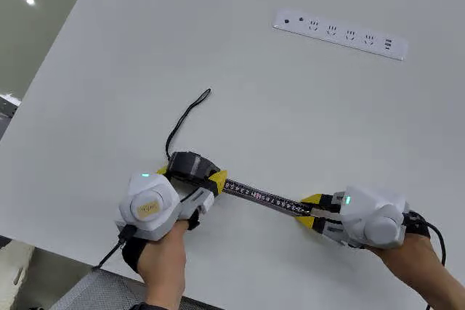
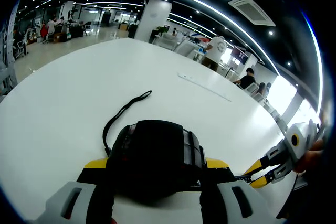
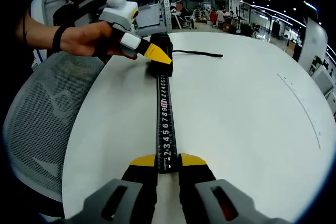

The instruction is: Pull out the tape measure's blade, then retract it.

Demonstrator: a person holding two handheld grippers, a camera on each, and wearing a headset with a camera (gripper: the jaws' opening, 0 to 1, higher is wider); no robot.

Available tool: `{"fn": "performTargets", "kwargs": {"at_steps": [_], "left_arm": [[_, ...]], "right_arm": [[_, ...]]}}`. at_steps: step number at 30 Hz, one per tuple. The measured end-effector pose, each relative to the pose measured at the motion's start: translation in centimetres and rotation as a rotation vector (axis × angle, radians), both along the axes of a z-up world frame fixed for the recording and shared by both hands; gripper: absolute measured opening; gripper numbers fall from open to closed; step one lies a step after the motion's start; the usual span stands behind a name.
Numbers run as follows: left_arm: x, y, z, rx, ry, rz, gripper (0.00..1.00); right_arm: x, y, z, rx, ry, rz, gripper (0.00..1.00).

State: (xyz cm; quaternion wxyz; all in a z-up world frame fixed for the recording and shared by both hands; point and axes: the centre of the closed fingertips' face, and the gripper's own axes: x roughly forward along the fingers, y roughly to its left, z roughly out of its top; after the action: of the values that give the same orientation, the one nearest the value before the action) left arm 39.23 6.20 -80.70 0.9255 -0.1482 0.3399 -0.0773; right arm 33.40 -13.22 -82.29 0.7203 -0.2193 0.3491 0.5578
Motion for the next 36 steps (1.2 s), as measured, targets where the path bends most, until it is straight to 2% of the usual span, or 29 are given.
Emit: {"fn": "performTargets", "kwargs": {"at_steps": [2, 3, 7, 9, 14, 16, 18, 20, 22, 23, 24, 25, 26, 27, 28, 30, 31, 32, 33, 36], "left_arm": [[0.0, 0.0, 0.0, 0.001, -0.001, 0.007, 0.65], [0.0, 0.0, 0.0, 0.001, -0.001, 0.008, 0.65], [0.0, 0.1, 0.1, -0.006, 0.008, -0.021, 0.66], [0.0, 0.1, 0.1, -0.007, 0.008, -0.032, 0.66], [0.1, 0.0, 0.2, 0.01, 0.015, -0.047, 0.68], [0.5, -0.1, 0.1, 0.037, 0.017, -0.079, 0.69], [0.7, -0.1, 0.1, 0.035, 0.019, -0.084, 0.69], [0.8, -0.2, 0.2, 0.03, 0.015, -0.087, 0.69], [1.1, -0.1, 0.4, 0.032, -0.01, -0.079, 0.67], [1.0, -0.2, 0.4, 0.049, -0.004, -0.093, 0.67], [1.1, -0.2, 0.4, 0.038, -0.008, -0.088, 0.67], [1.2, -0.1, 0.4, 0.034, -0.006, -0.091, 0.66], [1.0, -0.3, 0.2, 0.05, 0.012, -0.136, 0.66], [0.9, -0.2, 0.1, 0.049, 0.023, -0.147, 0.66], [0.9, 0.0, 0.1, 0.029, 0.026, -0.123, 0.66], [0.8, -0.1, 0.1, 0.037, 0.028, -0.129, 0.66], [0.7, -0.1, 0.1, 0.039, 0.027, -0.111, 0.66], [0.8, 0.0, 0.2, 0.042, 0.013, -0.089, 0.66], [0.7, 0.0, 0.2, 0.039, 0.015, -0.063, 0.65], [0.5, 0.1, 0.2, 0.053, 0.004, -0.037, 0.65]], "right_arm": [[0.1, -0.3, 0.1, -0.004, 0.003, -0.008, 0.15], [0.2, -0.5, 0.2, -0.009, -0.027, -0.001, 0.15], [-0.7, -0.9, 0.1, -0.009, -0.044, 0.014, 0.19], [-0.6, -0.9, 0.1, 0.02, -0.032, -0.019, 0.2], [-0.5, -1.0, 0.1, 0.024, -0.036, -0.015, 0.19], [-0.3, -1.1, 0.0, 0.017, -0.056, -0.003, 0.15], [-0.3, -1.0, -0.1, 0.016, -0.056, 0.003, 0.15], [-0.3, -1.1, 0.0, 0.019, -0.061, 0.006, 0.14], [-0.3, -0.8, 0.1, 0.041, -0.053, 0.012, 0.13], [-0.2, -0.6, 0.1, 0.074, -0.027, -0.005, 0.13], [-0.3, -0.7, 0.1, 0.082, -0.012, -0.015, 0.12], [-0.1, -0.8, 0.0, 0.073, -0.021, 0.001, 0.12], [-0.1, -0.4, 0.2, 0.068, -0.04, 0.022, 0.12], [-0.2, -0.3, 0.1, 0.066, -0.037, 0.029, 0.12], [-0.2, -0.3, 0.0, 0.063, -0.049, 0.033, 0.12], [-0.2, -0.2, 0.1, 0.072, -0.048, 0.014, 0.12], [-0.1, -0.1, 0.1, 0.074, -0.061, 0.007, 0.12], [-0.1, -0.2, 0.0, 0.081, -0.06, -0.017, 0.12], [-0.1, -0.2, 0.0, 0.087, -0.058, -0.029, 0.12], [-0.1, 0.1, 0.1, 0.093, -0.071, -0.05, 0.12]]}}
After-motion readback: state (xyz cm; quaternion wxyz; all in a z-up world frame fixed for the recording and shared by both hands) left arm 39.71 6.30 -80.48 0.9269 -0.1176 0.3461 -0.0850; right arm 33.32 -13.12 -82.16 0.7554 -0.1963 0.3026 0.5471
